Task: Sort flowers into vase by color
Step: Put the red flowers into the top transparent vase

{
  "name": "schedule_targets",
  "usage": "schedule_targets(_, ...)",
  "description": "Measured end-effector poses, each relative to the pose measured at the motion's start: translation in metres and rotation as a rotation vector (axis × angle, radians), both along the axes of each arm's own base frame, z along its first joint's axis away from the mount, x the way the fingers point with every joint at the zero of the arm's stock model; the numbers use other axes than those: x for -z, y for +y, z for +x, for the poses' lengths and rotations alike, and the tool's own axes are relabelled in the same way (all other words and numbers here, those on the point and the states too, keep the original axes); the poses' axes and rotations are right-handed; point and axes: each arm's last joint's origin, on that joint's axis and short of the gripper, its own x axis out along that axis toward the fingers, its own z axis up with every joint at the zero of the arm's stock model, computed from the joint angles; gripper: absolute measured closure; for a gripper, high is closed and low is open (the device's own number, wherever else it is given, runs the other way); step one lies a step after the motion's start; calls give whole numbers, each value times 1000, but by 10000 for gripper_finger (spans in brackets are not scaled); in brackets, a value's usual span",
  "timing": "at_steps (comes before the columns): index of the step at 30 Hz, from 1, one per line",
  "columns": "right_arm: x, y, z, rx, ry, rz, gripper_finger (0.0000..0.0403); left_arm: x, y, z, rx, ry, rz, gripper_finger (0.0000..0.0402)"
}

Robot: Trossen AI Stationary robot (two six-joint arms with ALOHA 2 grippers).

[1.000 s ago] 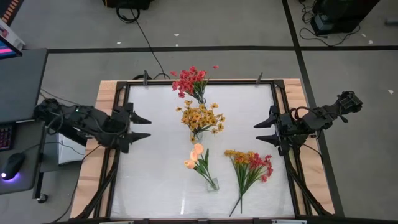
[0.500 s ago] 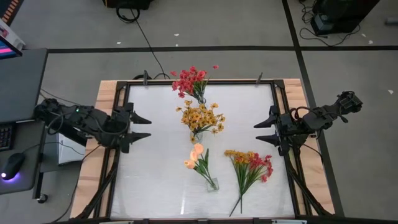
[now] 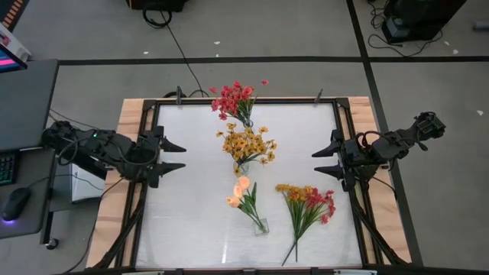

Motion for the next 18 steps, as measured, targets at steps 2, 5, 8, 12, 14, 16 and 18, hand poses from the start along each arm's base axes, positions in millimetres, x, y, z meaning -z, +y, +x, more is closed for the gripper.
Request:
schedule_targets(2,0,0,0,0,0,0,178,0,0,0,0,0,0,152)
schedule_targets(5,0,0,0,1,0,0,178,0,0,0,0,0,0,152)
schedule_targets(8,0,0,0,1,0,0,178,0,0,0,0,0,0,152)
schedule_targets(12,0,0,0,0,0,0,178,0,0,0,0,0,0,152)
schedule_targets(14,0,0,0,1,-2,1,178,0,0,0,0,0,0,152)
schedule_targets(16,-2,0,1,9,-23,10,178,0,0,0,0,0,0,152)
schedule_targets(18,-6,1,2,10,-57,29,178,0,0,0,0,0,0,152)
